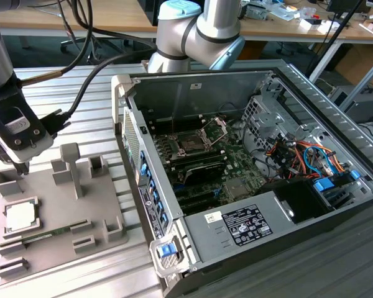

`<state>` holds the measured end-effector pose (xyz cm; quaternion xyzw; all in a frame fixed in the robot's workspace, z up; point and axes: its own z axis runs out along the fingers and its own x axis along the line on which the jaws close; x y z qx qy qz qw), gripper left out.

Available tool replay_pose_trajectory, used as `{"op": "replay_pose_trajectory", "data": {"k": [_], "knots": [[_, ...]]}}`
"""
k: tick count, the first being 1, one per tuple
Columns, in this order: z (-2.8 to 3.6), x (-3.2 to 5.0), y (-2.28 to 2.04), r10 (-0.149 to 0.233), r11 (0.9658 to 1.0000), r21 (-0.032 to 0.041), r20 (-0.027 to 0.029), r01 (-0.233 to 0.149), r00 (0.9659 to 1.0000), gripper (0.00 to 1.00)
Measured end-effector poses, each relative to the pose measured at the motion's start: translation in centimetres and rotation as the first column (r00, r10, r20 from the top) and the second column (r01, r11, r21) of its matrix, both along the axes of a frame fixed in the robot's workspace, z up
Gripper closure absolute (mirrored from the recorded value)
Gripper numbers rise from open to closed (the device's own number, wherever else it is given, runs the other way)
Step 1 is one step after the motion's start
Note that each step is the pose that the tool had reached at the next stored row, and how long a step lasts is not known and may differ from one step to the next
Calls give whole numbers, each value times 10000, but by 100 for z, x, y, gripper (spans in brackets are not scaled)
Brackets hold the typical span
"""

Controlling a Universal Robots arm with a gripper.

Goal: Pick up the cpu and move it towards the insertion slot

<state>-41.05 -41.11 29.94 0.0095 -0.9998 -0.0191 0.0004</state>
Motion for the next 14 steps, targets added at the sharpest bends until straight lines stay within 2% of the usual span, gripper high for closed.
{"op": "replay_pose_trajectory", "data": {"k": [14], "knots": [[-45, -4, -33, -1, 10000, 0, 1, 1, 10000, 89]]}}
